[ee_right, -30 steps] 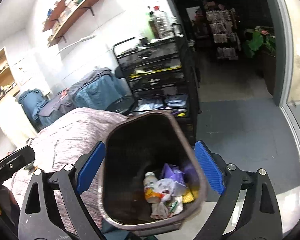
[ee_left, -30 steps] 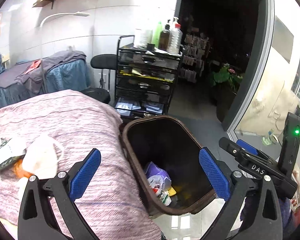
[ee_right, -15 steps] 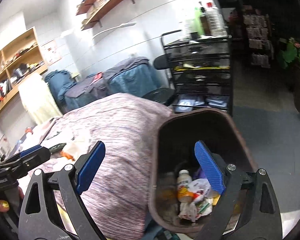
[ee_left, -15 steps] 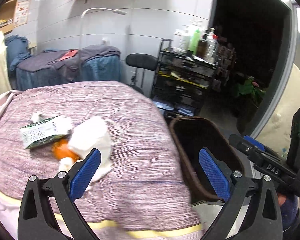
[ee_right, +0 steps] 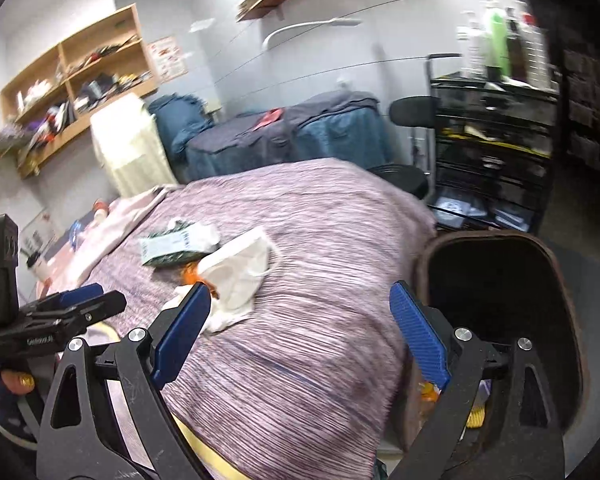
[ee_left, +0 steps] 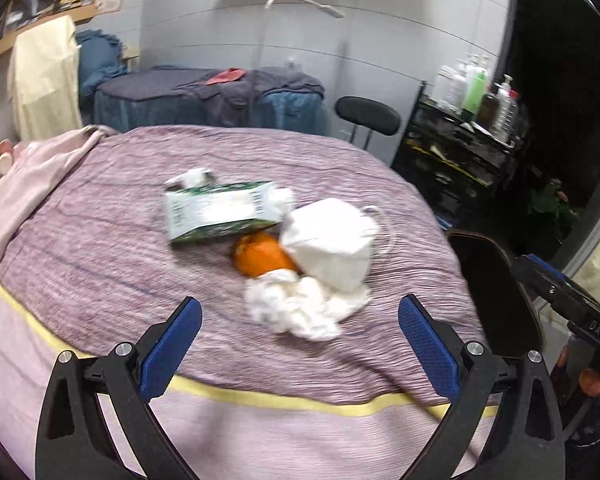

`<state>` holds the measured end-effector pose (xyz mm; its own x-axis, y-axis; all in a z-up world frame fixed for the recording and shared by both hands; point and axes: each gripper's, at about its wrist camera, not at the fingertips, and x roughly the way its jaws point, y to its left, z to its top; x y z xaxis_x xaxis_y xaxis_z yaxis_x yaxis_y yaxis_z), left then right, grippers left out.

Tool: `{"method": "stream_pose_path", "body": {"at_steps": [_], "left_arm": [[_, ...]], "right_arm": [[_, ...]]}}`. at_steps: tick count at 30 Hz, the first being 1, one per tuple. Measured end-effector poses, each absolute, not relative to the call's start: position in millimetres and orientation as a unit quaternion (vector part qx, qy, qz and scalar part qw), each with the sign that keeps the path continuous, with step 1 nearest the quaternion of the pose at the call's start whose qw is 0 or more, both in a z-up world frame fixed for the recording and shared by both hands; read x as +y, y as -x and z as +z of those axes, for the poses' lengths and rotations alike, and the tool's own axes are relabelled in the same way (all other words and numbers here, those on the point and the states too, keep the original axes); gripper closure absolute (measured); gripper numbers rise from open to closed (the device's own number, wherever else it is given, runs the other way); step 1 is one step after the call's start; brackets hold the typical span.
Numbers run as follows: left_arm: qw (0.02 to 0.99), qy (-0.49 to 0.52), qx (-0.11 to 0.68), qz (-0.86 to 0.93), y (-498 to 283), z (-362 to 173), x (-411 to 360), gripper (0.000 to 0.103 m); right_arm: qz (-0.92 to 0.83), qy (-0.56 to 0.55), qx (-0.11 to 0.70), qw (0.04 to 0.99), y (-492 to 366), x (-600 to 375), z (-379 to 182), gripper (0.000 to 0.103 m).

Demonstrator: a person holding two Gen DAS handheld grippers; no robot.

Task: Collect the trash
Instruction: 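Swing both tools back over the trash on the bed, then grasp the white face mask with the right tool while the left tool grasps the green milk carton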

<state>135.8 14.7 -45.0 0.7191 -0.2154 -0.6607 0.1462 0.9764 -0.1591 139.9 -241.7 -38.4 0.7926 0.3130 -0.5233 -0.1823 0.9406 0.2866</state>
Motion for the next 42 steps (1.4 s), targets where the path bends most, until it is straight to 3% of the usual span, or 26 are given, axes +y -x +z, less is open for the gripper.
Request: {"method": "stream_pose_path", "body": {"at_steps": [15, 21, 28, 34, 35, 39, 42], "left_arm": [[0.908, 0.069, 0.407, -0.079, -155.4, -72.7, 59.7, 0.007], [0.916, 0.022, 0.394, -0.066, -174.8, -70.5, 67.2, 0.007], [0.923, -0.083, 0.368, -0.076, -216.2, -60.2, 69.1, 0.006], [0.900, -0.196, 0.381, -0.083, -249.5, -67.3, 47.8, 0.006], [0.893, -0.218, 0.385, -0.083, -253.7, -71.5, 43.3, 0.008], [0.871, -0.245, 0.414, -0.103, -265.9, -87.2, 36.1, 0.015], [0.859, -0.270, 0.424, -0.095, -274.4, -96.8, 29.4, 0.030]], "right_arm": [[0.215, -0.030, 0.385, 0.897, -223.9, -151.4, -52.3, 0.015], [0.236, -0.048, 0.434, 0.868, -259.0, -125.5, -68.6, 0.027], [0.245, -0.129, 0.472, 0.837, -297.7, -124.4, -88.6, 0.074], [0.248, -0.138, 0.450, 0.847, -293.4, -122.4, -83.8, 0.085], [0.246, -0.133, 0.443, 0.852, -290.5, -122.7, -80.6, 0.091], [0.244, -0.124, 0.418, 0.866, -277.1, -127.0, -64.5, 0.098], [0.241, -0.124, 0.404, 0.874, -270.4, -132.2, -53.8, 0.099]]}}
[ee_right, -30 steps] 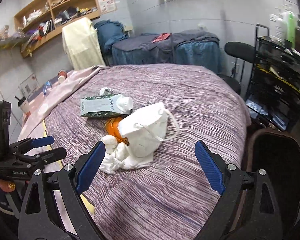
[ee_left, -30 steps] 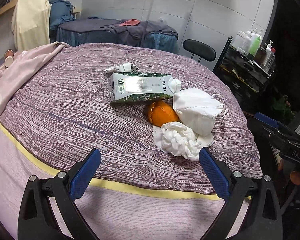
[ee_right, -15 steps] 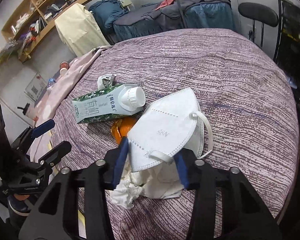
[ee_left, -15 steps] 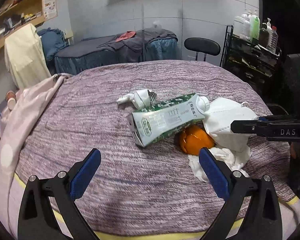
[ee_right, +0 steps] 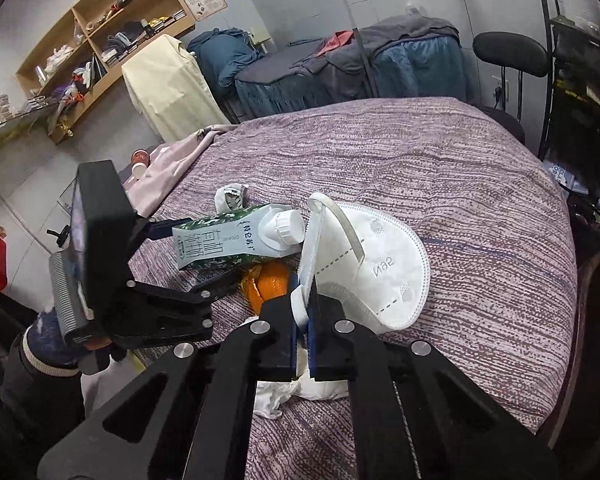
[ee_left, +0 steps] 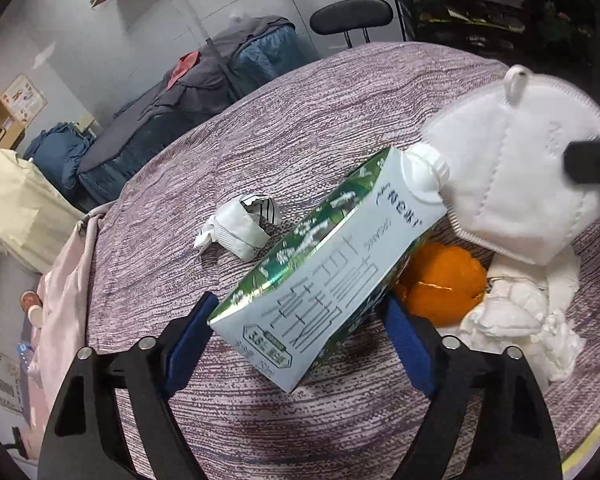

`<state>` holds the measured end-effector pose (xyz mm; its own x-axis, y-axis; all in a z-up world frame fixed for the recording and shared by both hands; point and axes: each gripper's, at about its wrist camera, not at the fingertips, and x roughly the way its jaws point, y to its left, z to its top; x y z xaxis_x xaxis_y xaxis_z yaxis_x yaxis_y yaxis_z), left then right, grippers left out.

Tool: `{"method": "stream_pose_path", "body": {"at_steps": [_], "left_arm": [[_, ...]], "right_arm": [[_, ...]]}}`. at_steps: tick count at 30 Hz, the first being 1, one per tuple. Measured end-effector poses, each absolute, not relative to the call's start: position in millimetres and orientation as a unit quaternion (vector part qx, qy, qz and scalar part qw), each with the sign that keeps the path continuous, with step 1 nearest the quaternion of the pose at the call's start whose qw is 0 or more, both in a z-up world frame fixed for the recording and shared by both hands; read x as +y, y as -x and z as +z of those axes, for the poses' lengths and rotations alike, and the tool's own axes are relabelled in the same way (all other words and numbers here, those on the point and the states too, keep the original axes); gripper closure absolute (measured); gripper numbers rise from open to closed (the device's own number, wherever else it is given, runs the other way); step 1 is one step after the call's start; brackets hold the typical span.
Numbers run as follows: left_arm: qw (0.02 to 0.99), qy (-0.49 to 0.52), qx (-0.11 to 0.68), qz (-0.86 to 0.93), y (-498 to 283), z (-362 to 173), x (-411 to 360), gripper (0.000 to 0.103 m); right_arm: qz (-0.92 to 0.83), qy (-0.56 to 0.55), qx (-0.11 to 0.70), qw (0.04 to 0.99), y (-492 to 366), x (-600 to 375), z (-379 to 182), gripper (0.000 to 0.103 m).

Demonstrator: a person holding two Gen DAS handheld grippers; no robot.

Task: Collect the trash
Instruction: 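Grasp the white face mask with the right tool while the left tool grasps the green milk carton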

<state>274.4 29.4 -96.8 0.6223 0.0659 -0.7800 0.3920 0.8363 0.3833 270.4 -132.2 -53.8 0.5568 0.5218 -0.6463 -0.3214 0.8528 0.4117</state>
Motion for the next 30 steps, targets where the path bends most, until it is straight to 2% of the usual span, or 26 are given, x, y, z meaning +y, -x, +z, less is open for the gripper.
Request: {"method": "stream_pose_path", "body": {"at_steps": [8, 16, 24, 27, 29, 30], "left_arm": [[0.858, -0.261, 0.425, -0.128, -271.8, -95.3, 18.5, 0.047], [0.888, -0.184, 0.397, -0.141, -245.2, -80.9, 23.9, 0.052], [0.893, -0.135, 0.400, -0.157, -239.9, -78.3, 18.0, 0.051], [0.879, -0.153, 0.423, -0.157, -253.1, -88.1, 9.7, 0.049], [0.871, -0.164, 0.434, -0.160, -262.3, -90.8, 3.1, 0.039], [0.869, -0.173, 0.435, -0.160, -267.4, -90.7, -1.8, 0.038]], "right_arm": [[0.238, -0.122, 0.379, 0.886, -245.9, -147.5, -36.6, 0.099], [0.221, -0.128, 0.357, 0.898, -225.6, -167.2, -30.1, 0.099], [0.213, -0.143, 0.348, 0.902, -205.5, -184.5, -26.8, 0.099], [0.212, -0.146, 0.348, 0.901, -202.5, -188.4, -26.2, 0.099], [0.210, -0.147, 0.350, 0.901, -200.5, -191.3, -26.4, 0.099], [0.209, -0.148, 0.350, 0.901, -199.8, -192.4, -27.3, 0.099]]}}
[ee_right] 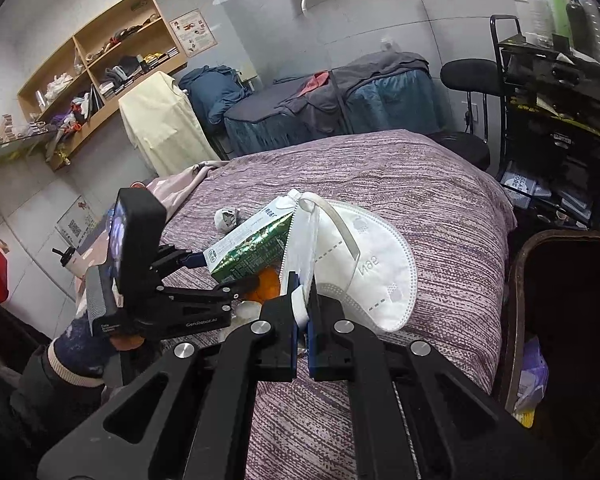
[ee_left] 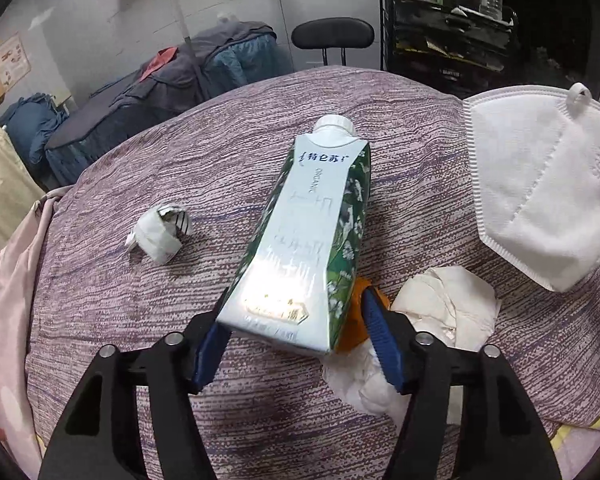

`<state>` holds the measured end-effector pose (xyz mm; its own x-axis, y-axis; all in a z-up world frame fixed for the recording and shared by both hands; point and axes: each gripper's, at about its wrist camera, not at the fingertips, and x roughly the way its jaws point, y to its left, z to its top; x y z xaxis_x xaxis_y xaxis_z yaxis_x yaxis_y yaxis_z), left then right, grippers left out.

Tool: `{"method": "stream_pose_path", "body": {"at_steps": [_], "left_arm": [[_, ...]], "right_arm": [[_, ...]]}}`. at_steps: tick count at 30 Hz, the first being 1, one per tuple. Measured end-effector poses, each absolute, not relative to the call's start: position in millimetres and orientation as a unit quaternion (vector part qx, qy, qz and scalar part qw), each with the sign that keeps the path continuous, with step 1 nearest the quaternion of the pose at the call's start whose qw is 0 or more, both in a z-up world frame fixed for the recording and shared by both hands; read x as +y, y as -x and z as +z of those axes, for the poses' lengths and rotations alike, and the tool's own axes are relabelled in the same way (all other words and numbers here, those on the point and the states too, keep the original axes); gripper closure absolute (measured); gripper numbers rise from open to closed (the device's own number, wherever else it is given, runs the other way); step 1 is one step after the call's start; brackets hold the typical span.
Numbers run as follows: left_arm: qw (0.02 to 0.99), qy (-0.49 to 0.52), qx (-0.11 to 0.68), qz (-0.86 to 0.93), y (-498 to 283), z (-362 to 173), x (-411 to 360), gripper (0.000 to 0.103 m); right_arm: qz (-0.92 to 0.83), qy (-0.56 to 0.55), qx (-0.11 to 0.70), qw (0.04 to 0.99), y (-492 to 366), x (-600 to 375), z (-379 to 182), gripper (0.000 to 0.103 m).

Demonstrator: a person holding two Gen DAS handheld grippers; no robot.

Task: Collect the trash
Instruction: 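Grasp the white face mask with the right tool while the left tool grasps the green milk carton, then carry the white mask into the bin and open the right tool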

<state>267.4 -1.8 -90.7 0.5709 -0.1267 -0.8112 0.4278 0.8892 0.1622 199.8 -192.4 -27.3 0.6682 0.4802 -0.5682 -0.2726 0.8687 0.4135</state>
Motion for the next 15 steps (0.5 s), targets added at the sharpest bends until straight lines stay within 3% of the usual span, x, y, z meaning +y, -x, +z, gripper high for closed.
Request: {"method": "stream_pose_path", "body": {"at_steps": [5, 7, 9, 15], "left_arm": [[0.851, -0.209, 0.459, -0.149, -298.1, -97.0, -26.0, 0.038], [0.847, -0.211, 0.466, -0.147, -305.2, -98.4, -31.3, 0.047], [0.849, -0.194, 0.465, -0.157, -305.4, -92.5, -31.2, 0.053], [0.886, -0.129, 0.411, -0.172, -274.4, -53.7, -23.1, 0.054]], "right_arm": [[0.205, -0.159, 0.351, 0.900, -193.3, -199.7, -30.7, 0.099], [0.203, -0.159, 0.350, 0.901, -189.1, -202.5, -30.1, 0.099], [0.201, -0.158, 0.347, 0.902, -184.9, -207.5, -28.7, 0.099], [0.188, -0.169, 0.330, 0.910, -171.9, -232.6, -25.7, 0.099]]}}
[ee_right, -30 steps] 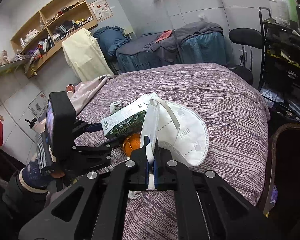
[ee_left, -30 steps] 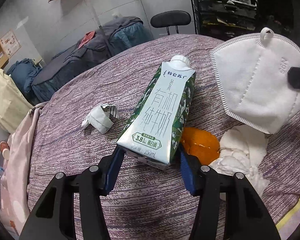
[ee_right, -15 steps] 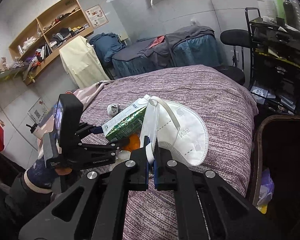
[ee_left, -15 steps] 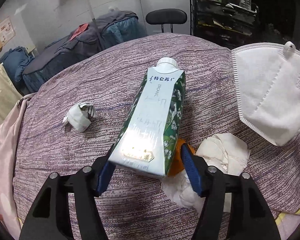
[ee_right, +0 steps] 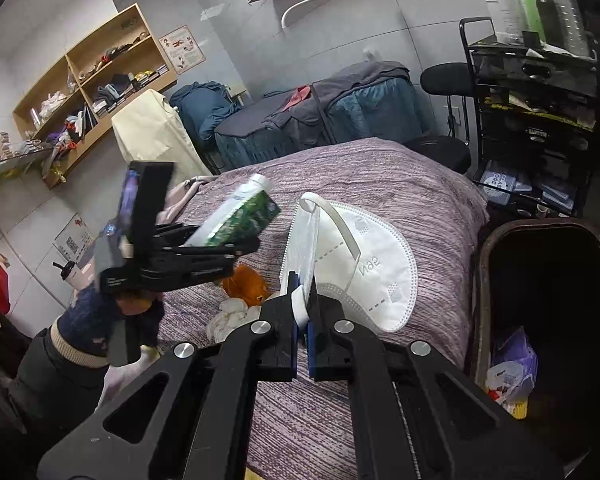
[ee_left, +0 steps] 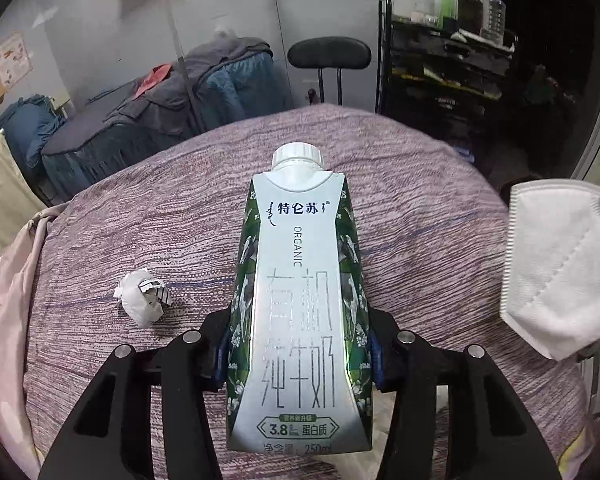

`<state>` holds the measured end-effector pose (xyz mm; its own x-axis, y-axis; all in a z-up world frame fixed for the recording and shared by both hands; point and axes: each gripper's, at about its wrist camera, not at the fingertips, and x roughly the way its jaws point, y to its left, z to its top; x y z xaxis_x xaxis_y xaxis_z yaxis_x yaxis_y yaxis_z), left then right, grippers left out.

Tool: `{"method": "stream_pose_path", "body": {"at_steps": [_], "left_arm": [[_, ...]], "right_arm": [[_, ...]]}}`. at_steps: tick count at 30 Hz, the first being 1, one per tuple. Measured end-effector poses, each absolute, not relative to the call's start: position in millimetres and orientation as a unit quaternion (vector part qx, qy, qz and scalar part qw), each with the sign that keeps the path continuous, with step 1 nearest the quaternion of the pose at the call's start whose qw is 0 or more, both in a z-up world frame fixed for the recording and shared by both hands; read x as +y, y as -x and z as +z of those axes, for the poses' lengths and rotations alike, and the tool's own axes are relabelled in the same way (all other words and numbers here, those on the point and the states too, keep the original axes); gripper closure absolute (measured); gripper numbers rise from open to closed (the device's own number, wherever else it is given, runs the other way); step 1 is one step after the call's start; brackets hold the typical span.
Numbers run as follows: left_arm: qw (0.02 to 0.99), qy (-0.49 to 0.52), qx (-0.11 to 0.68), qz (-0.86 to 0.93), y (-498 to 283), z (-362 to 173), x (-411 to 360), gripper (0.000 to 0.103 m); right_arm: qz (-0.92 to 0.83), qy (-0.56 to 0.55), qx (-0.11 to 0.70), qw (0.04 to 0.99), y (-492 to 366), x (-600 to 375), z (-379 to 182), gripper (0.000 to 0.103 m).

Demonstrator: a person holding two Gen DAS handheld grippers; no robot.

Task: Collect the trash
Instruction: 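Carry the white mask into the bin and open the right tool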

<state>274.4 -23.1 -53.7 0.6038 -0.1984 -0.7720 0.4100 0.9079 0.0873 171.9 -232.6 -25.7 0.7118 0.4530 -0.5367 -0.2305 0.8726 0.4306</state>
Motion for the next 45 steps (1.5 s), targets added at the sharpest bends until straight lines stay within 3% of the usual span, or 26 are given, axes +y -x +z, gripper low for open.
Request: {"method": "stream_pose_path", "body": {"at_steps": [13, 27, 38, 40, 43, 45], "left_arm": [[0.918, -0.047, 0.325, -0.224, -181.7, -10.1, -43.2, 0.054], [0.895, -0.028, 0.332, -0.296, -152.6, -19.9, -117.7, 0.054], [0.881, -0.036, 0.344, -0.324, -142.5, -29.6, -160.4, 0.054], [0.878, -0.038, 0.347, -0.329, -139.9, -31.5, -166.2, 0.054], [0.874, -0.041, 0.349, -0.335, -134.8, -33.6, -173.1, 0.054], [0.872, -0.041, 0.351, -0.340, -133.2, -34.7, -177.0, 0.054]], "right_arm": [[0.109, -0.188, 0.305, 0.927, -134.5, -315.4, -29.0, 0.099], [-0.015, -0.192, 0.351, 0.916, -120.2, -406.4, -86.0, 0.099], [-0.040, -0.194, 0.421, 0.885, -145.1, -423.5, -150.2, 0.098], [-0.044, -0.190, 0.429, 0.882, -147.5, -419.2, -155.5, 0.091], [-0.047, -0.197, 0.430, 0.880, -146.1, -417.1, -160.1, 0.050], [-0.053, -0.199, 0.421, 0.883, -139.8, -416.2, -158.1, 0.046]]}}
